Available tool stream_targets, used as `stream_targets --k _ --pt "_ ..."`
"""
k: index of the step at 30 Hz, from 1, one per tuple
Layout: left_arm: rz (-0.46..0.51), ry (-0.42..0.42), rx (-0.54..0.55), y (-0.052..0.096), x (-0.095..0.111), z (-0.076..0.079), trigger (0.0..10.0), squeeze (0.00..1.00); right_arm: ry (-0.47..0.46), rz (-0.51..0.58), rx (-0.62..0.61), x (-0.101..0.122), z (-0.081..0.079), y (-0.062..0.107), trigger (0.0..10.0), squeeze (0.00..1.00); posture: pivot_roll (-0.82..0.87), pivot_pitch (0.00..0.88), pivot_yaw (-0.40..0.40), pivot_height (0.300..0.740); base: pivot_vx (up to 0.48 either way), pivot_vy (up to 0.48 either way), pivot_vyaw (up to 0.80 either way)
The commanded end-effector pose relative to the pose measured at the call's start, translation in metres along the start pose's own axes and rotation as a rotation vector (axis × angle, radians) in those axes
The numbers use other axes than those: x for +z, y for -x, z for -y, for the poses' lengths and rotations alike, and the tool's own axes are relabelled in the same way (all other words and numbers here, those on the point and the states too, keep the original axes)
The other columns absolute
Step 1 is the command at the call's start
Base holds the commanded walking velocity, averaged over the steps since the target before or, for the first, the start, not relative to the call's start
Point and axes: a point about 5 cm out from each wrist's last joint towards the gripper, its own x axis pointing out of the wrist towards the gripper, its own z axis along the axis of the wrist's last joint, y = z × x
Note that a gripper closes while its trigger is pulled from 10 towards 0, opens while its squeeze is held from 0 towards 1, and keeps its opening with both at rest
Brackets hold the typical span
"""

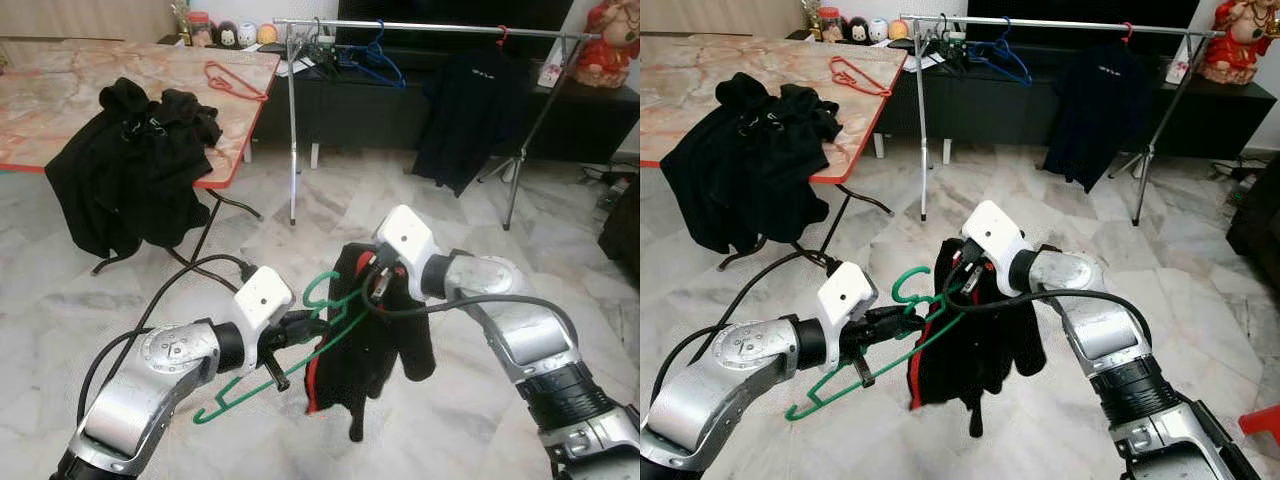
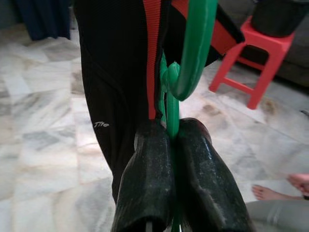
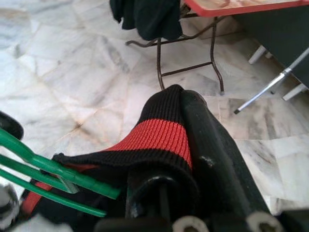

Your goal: Hang hanger

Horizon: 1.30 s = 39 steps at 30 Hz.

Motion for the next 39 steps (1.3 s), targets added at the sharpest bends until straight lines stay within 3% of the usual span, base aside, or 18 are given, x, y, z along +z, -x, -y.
stream_targets --k 1,7,9,10,16,21,22,27,34,39 --pt "0.03 -0.011 -0.064 0.001 0.008 0.008 10.0 0.0 0.083 0.043 0.069 0.012 -0.005 0.003 10.0 0.0 0.02 0.016 -0.079 0.716 0.0 0.0 0.0" --pt "0.028 -0.008 -0.082 0.001 0.008 0.01 10.0 0.0 0.15 0.06 0.16 0.012 -0.008 0.013 10.0 0.0 0.02 0.02 -0.081 0.716 0.0 0.0 0.0" --pt "0.025 -0.004 -0.092 0.001 0.007 0.012 10.0 0.0 0.143 0.043 0.058 0.011 0.006 0.014 10.0 0.0 0.02 0.02 -0.081 0.716 0.0 0.0 0.0" --pt "0.018 -0.001 -0.102 0.001 0.006 0.013 10.0 0.0 0.143 -0.032 -0.105 0.005 0.028 0.016 10.0 0.0 0.02 0.02 -0.081 0.716 0.0 0.0 0.0" --pt "0.017 0.0 -0.119 0.002 0.006 0.014 10.0 0.0 0.148 -0.099 -0.221 -0.003 0.046 0.021 10.0 0.0 0.02 0.02 -0.081 0.716 0.0 0.0 0.0" --pt "0.016 -0.003 -0.124 0.002 0.006 0.014 10.0 0.0 0.176 -0.075 -0.14 0.0 0.037 0.017 10.0 0.0 0.03 0.015 -0.076 0.716 0.0 0.0 0.0" --pt "0.015 -0.004 -0.121 0.002 0.007 0.014 10.0 0.0 0.178 -0.027 -0.019 0.002 0.022 0.014 10.0 0.0 0.03 0.015 -0.076 0.716 0.0 0.0 0.0" --pt "0.021 -0.008 -0.12 0.002 0.007 0.013 10.0 0.0 0.21 0.034 0.155 0.005 0.0 0.012 10.0 0.0 0.03 0.014 -0.076 0.716 0.0 0.0 0.0" --pt "0.045 -0.018 -0.082 0.0 0.01 0.009 10.0 0.0 0.214 0.06 0.259 0.004 -0.012 0.015 10.0 0.0 0.03 0.012 -0.078 0.716 0.0 0.0 0.0" --pt "0.11 -0.045 0.065 -0.003 0.019 -0.006 10.0 0.0 0.195 0.083 0.283 0.005 -0.017 0.019 10.0 0.0 0.02 0.012 -0.077 0.716 0.0 0.0 0.0"
